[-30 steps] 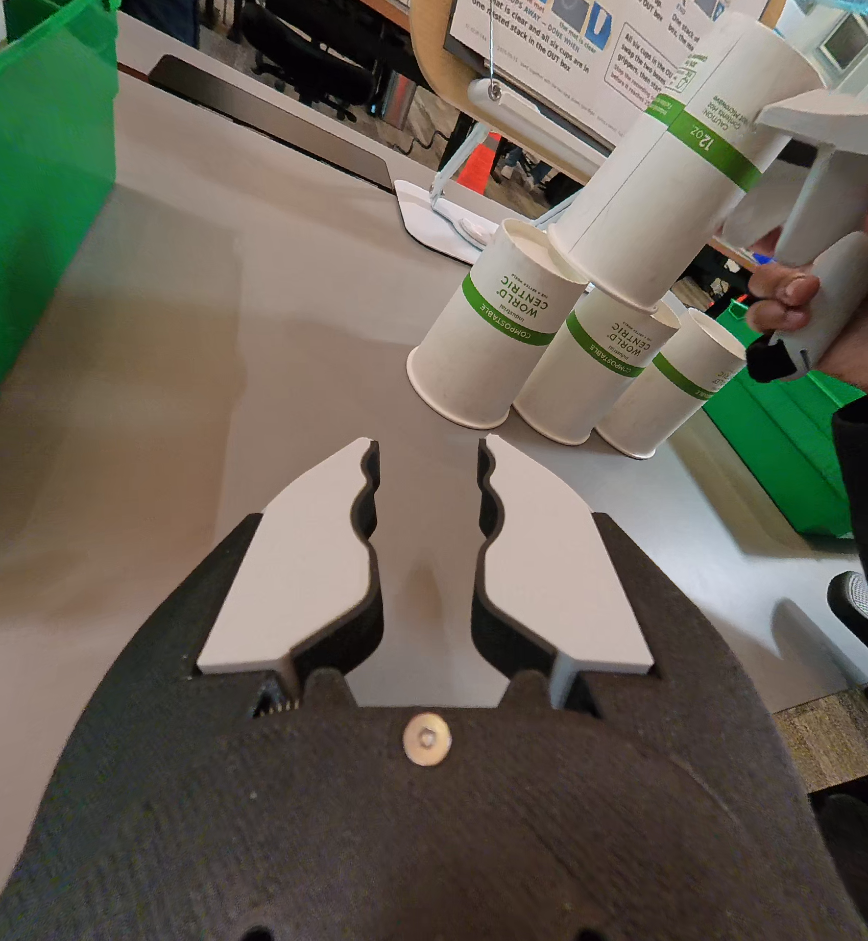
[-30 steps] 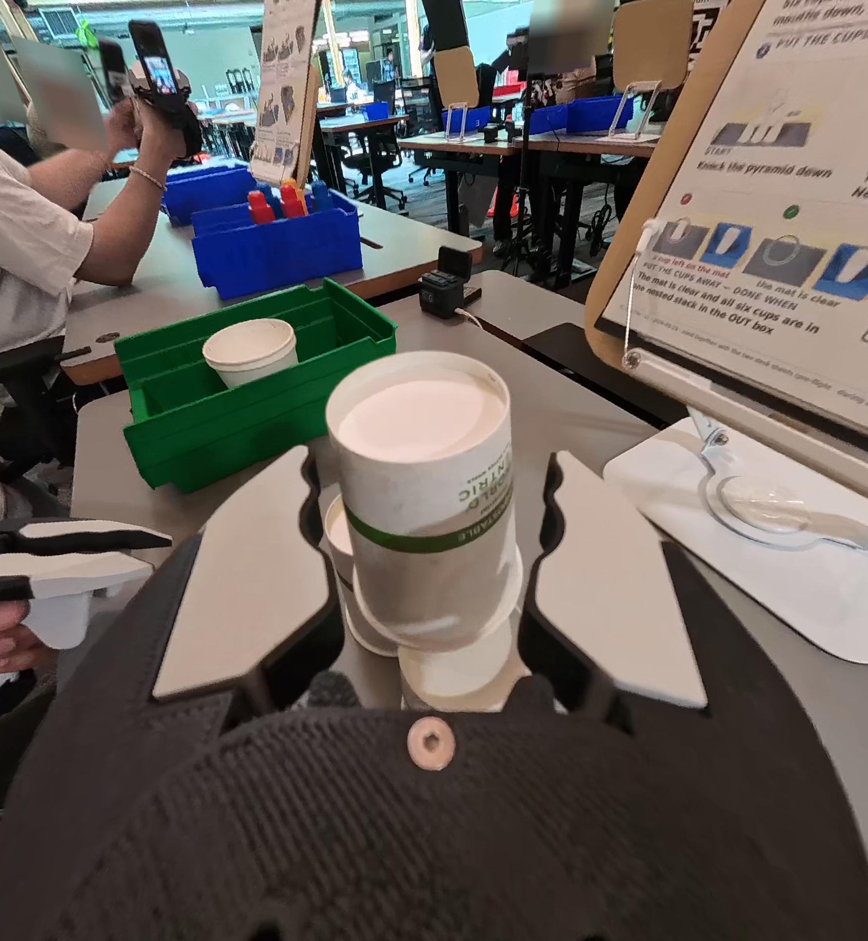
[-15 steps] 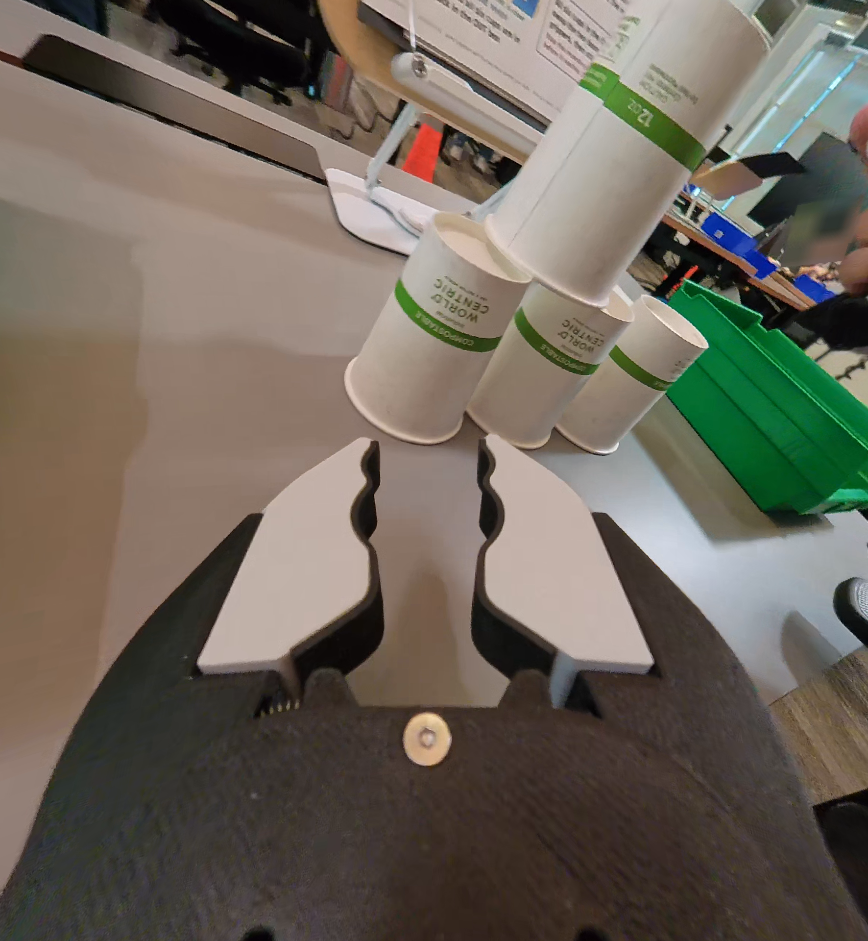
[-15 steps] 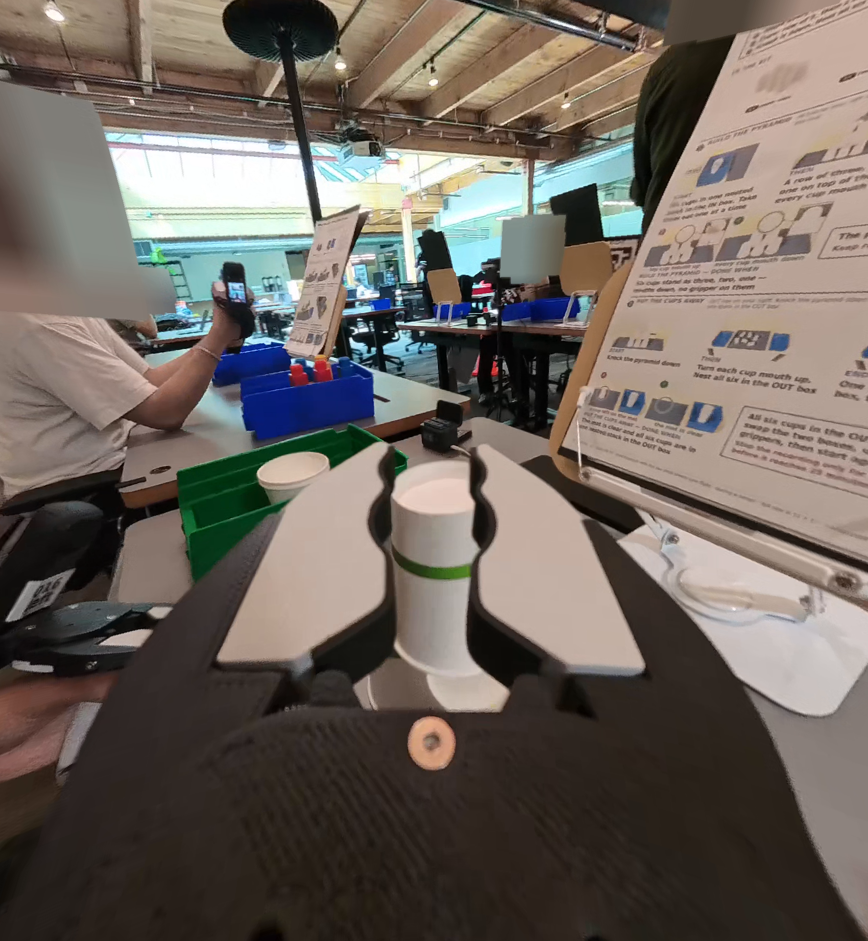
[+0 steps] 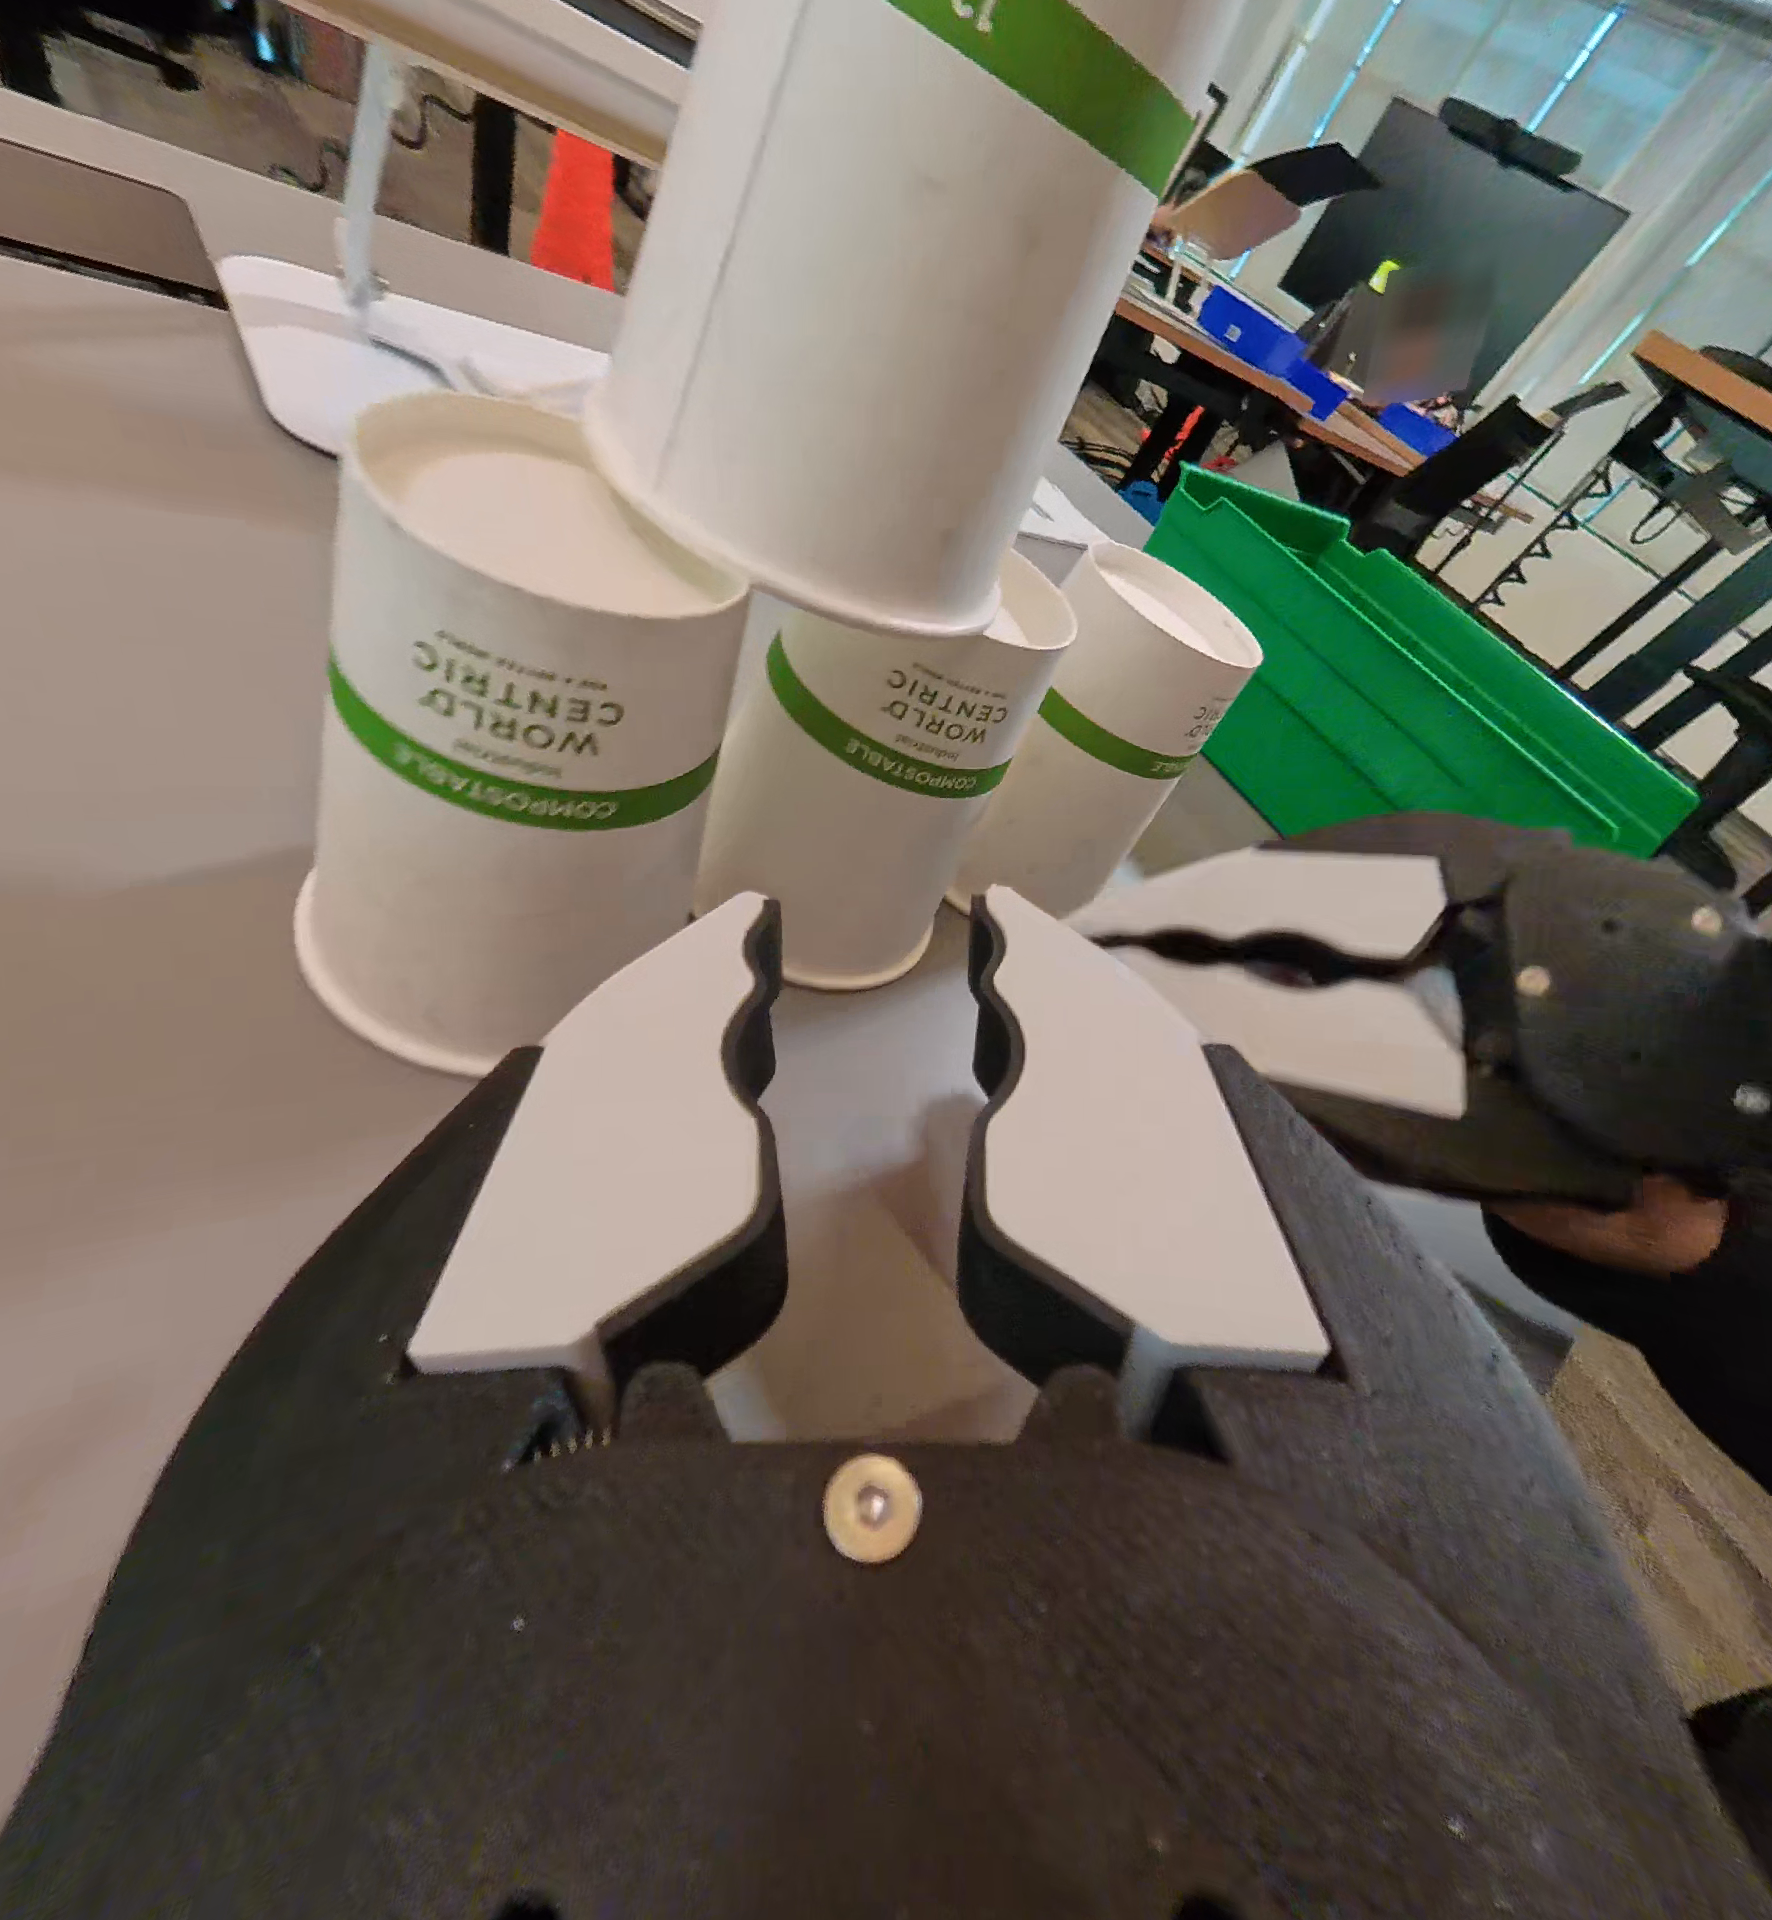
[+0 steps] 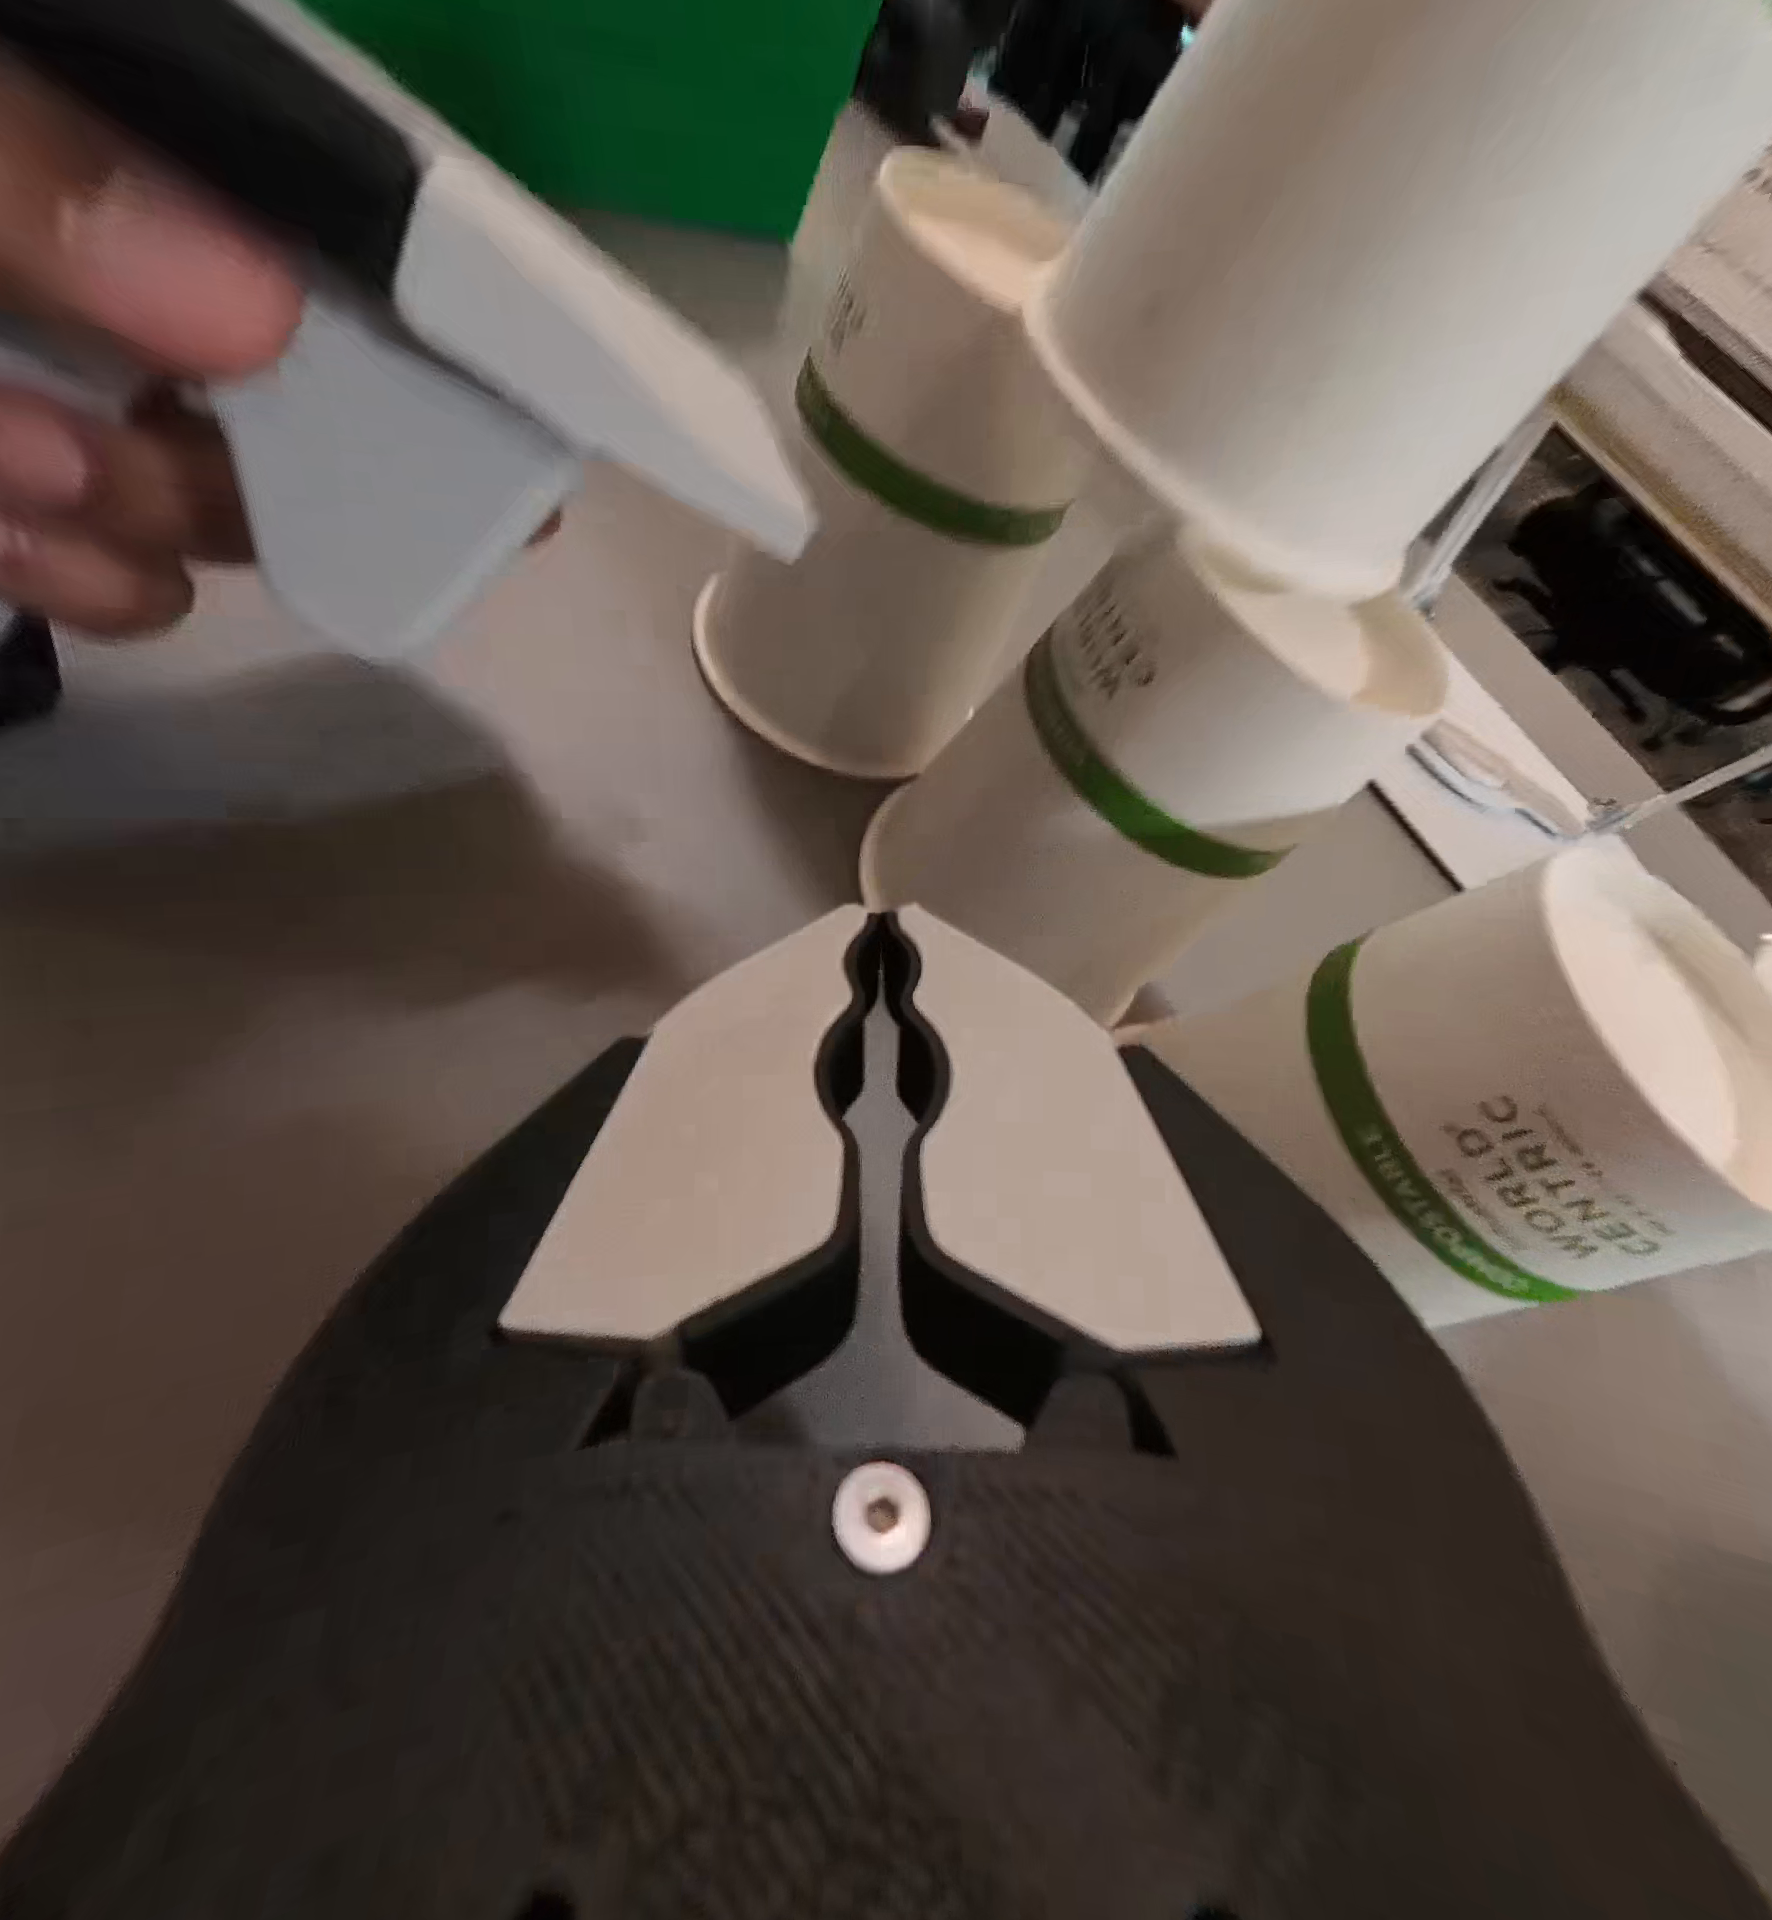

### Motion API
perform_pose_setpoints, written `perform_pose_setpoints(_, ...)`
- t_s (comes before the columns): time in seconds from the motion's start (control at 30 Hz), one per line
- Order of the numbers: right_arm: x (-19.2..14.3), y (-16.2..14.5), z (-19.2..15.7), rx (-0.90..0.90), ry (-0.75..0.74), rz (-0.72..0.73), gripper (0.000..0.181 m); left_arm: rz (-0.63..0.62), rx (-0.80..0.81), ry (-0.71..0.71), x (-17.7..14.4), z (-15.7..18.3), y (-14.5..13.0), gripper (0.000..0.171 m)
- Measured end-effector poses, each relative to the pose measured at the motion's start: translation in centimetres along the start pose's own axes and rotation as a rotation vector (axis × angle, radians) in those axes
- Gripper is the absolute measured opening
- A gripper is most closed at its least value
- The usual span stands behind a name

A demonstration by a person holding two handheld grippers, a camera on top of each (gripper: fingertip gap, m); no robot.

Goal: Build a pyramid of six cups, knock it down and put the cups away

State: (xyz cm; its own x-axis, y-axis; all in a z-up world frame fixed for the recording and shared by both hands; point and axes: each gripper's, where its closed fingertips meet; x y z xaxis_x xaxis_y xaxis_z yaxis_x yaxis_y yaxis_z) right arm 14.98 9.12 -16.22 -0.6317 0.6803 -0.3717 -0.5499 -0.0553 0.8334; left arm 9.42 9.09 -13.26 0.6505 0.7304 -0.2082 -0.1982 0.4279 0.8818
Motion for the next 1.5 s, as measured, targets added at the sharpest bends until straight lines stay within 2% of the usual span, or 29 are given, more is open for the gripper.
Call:
perform_pose_setpoints(0.13,-0.4,-1.2,0.0,-0.107,-0.052,-0.037,0.0,-0.004,0.015,-0.022,1.2,0.5,0.2,0.034)
perform_pose_setpoints(0.4,-1.1,-5.4,4.2,0.051,-0.105,-0.222,0.0,-0.027,0.024,-0.053,2.0,1.3,-0.2,0.034)
perform_pose_setpoints(0.53,-1.3,-5.4,4.2,0.071,-0.057,-0.203,0.0,-0.018,0.024,-0.04,1.8,1.0,0.0,0.034)
perform_pose_setpoints(0.7,-2.3,-3.7,4.9,0.048,-0.037,-0.134,0.0,-0.006,0.015,-0.024,1.2,0.5,0.2,0.034)
perform_pose_setpoints(0.8,-3.7,-2.4,5.5,0.161,0.032,-0.085,0.0,0.004,0.015,-0.013,0.9,0.3,0.4,0.034)
perform_pose_setpoints(0.87,-4.5,-2.9,5.6,0.264,0.1,-0.121,0.0,0.005,0.011,-0.008,0.8,0.1,0.4,0.034)
perform_pose_setpoints(1.03,-5.3,-6.2,7.5,0.396,0.038,-0.196,0.0,0.012,-0.003,0.001,0.5,-0.3,0.5,0.034)
perform_pose_setpoints(1.17,-5.1,-5.2,7.2,0.516,0.083,-0.121,0.0,0.034,-0.006,0.002,0.4,-0.4,0.9,0.034)
perform_pose_setpoints(1.27,-4.7,-4.7,5.5,0.613,0.193,-0.088,0.005,0.156,-0.028,-0.014,-0.7,-0.3,3.0,0.035)
perform_pose_setpoints(1.33,-4.6,-4.8,4.6,0.655,0.257,-0.103,0.006,0.264,-0.015,0.028,-2.4,-1.2,5.2,0.029)
perform_pose_setpoints(1.5,-4.4,-4.4,3.0,0.64,0.31,-0.112,0.008,0.488,0.291,0.327,-10.4,-5.4,13.8,0.033)
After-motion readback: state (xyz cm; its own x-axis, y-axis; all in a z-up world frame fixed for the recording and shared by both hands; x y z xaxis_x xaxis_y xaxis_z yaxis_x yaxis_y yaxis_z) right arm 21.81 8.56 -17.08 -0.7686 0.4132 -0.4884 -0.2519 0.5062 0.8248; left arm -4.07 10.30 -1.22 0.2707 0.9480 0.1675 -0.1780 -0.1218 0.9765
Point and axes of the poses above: each gripper's, where its closed fingertips meet, x out along the fingers, y out of its top, z = x × y across the jaws, and after that the axes turned 5 degrees about -y, right-handed
